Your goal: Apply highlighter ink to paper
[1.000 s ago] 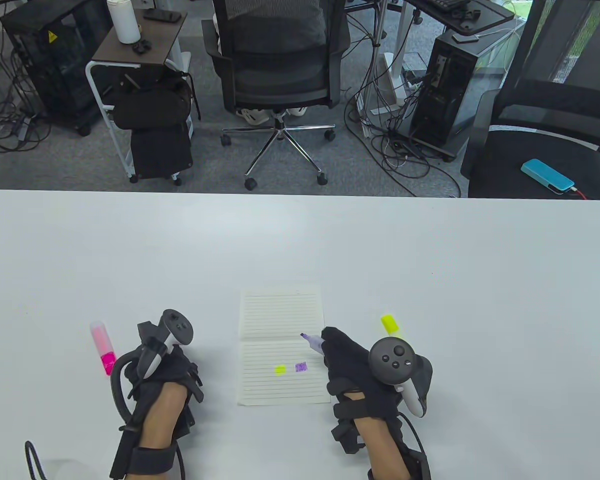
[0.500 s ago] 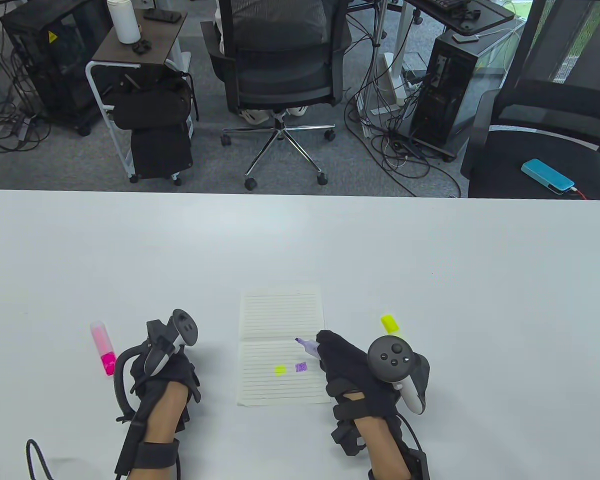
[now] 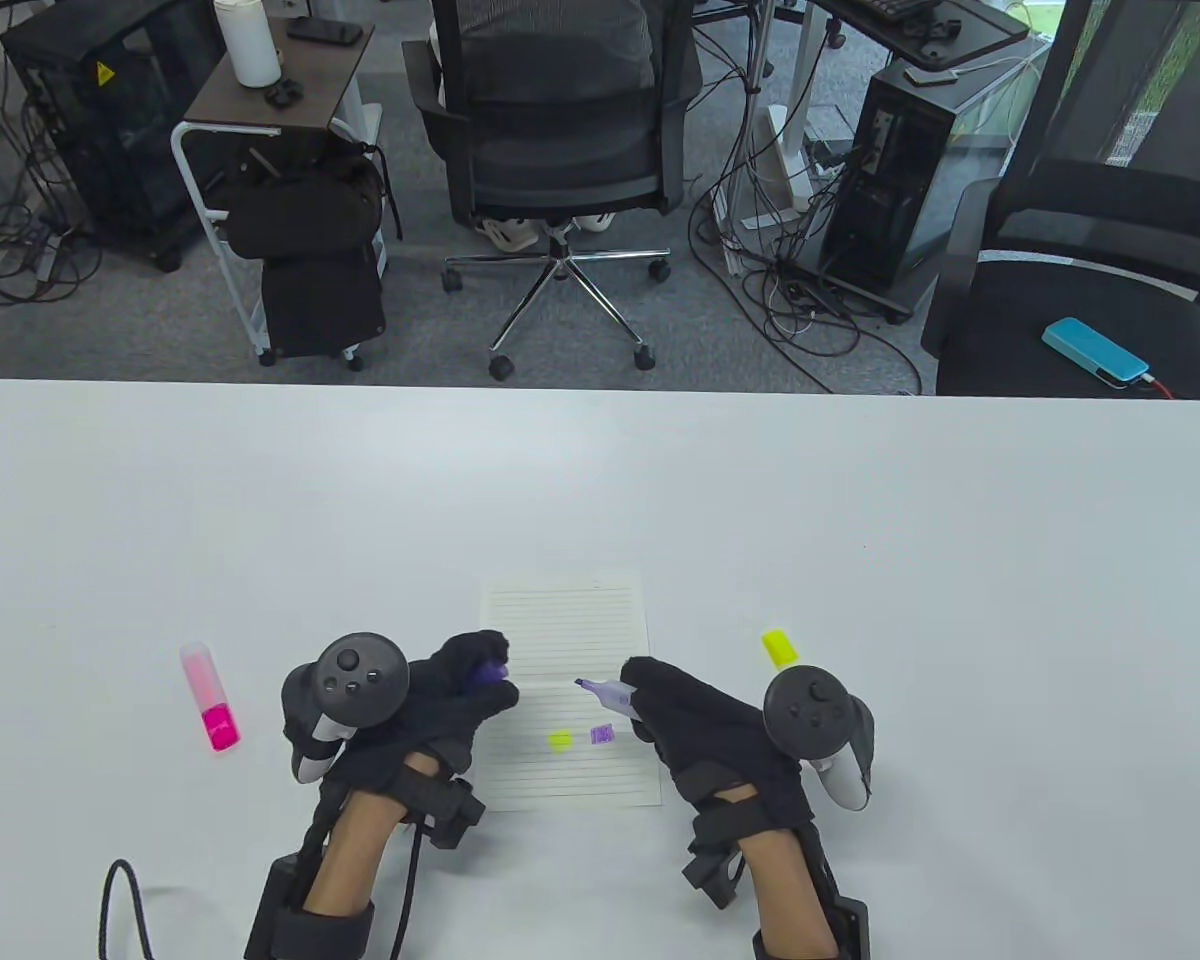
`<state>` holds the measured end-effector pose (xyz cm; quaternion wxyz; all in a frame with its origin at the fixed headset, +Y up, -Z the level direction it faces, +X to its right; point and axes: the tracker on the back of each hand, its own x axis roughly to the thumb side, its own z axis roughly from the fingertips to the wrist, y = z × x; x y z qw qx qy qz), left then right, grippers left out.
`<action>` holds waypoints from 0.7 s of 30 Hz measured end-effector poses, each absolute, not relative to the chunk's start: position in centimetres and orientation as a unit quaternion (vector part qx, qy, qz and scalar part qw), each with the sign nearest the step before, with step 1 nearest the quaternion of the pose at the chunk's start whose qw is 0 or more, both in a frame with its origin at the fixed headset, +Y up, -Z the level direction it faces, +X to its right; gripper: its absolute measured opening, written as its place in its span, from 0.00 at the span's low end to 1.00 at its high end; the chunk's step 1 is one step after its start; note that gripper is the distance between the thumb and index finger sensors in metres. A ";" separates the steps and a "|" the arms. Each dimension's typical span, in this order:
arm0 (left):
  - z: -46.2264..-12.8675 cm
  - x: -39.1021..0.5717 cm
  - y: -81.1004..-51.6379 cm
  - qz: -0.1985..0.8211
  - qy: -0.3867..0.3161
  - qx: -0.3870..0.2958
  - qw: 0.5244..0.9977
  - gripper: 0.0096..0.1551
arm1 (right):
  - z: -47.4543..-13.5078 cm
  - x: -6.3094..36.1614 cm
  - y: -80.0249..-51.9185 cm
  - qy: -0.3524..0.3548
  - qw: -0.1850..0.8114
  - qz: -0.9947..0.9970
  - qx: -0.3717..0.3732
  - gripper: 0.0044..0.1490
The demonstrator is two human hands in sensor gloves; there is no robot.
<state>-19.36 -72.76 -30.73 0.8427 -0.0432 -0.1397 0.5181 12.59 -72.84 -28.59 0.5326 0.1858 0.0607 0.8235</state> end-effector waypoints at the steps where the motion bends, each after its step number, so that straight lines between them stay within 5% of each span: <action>1: -30.8 -18.9 -73.4 0.590 -0.137 -0.058 0.794 0.34 | -28.6 12.7 -72.8 0.061 0.540 0.818 0.189 0.26; 4: -31.0 -18.2 -74.6 0.685 -0.147 -0.100 0.707 0.38 | -28.7 12.8 -72.8 0.062 0.551 0.807 0.205 0.26; 6: -31.0 -18.2 -74.7 0.697 -0.158 -0.106 0.691 0.39 | -28.7 12.7 -72.8 0.066 0.551 0.805 0.212 0.26; 21: -30.9 -17.4 -74.1 0.638 -0.238 -0.164 0.713 0.36 | -28.4 12.1 -72.3 0.044 0.562 0.786 0.255 0.26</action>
